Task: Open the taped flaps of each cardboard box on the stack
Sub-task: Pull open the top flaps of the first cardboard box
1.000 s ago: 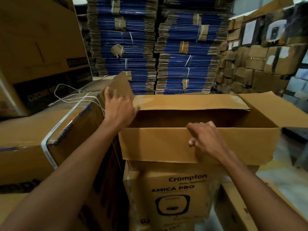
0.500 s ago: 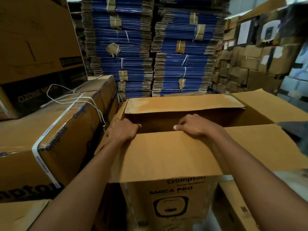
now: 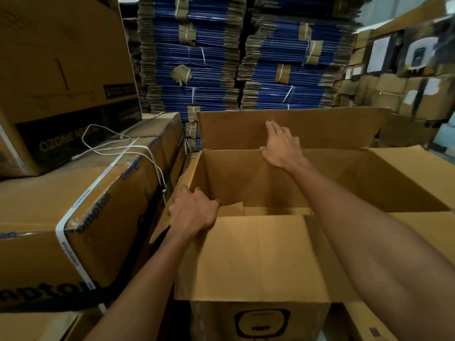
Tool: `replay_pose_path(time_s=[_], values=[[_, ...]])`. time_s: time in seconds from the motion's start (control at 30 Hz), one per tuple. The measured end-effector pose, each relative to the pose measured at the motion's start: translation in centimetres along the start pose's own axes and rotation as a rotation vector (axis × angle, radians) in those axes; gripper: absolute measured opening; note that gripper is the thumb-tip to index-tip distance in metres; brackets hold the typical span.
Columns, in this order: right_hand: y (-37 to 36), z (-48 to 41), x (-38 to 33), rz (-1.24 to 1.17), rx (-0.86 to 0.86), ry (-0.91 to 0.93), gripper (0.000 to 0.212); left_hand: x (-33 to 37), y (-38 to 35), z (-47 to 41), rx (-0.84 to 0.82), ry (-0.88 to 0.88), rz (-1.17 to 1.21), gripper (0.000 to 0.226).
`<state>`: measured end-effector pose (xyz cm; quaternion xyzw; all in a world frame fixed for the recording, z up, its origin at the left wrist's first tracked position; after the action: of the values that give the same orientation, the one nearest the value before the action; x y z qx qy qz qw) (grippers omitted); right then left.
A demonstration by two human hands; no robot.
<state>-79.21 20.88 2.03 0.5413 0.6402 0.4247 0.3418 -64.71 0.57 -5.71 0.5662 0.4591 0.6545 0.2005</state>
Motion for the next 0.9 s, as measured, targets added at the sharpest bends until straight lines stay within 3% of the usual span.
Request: replay_pose_path(time_s=[0.27, 0.4, 0.53, 0.7, 0.9], values=[[-5.8, -4.9, 0.7, 0.126, -0.197, 0.033, 0.071, 0.0, 0.0, -0.2, -0.024, -0.012, 0.016, 0.063], [-9.5, -5.6, 1.4, 0.057, -0.414, 0.013, 0.087, 0.2, -0.2, -1.0, -0.029, -0.007, 0.006, 0.062], [-9.6, -5.0, 1.1, 0.083, -0.358, 0.098, 0.084, 0.2, -0.3, -1.8, -0.019, -0.004, 0.020, 0.062], [-7.4, -1.4, 1.3, 0.025, -0.363, 0.079, 0.068, 0.5, -0.1, -2.4, -0.019, -0.005, 0.005, 0.060], [-2.1, 7.4, 4.7, -0.250, -0.237, -0.034, 0.017, 0.4, 0.1, -1.3, 0.078, -0.020, 0.082, 0.051]])
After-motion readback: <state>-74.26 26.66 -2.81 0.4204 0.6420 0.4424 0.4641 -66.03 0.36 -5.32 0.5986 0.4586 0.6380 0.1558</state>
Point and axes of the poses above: each hand's wrist, its own z-axis away from the middle knuckle, its own y-axis out of the back of the hand, x = y × z, the point moved 3 cm from there along -z, towards the middle knuckle, and after that the axes turned 15 degrees about z, right-handed, at the moved point
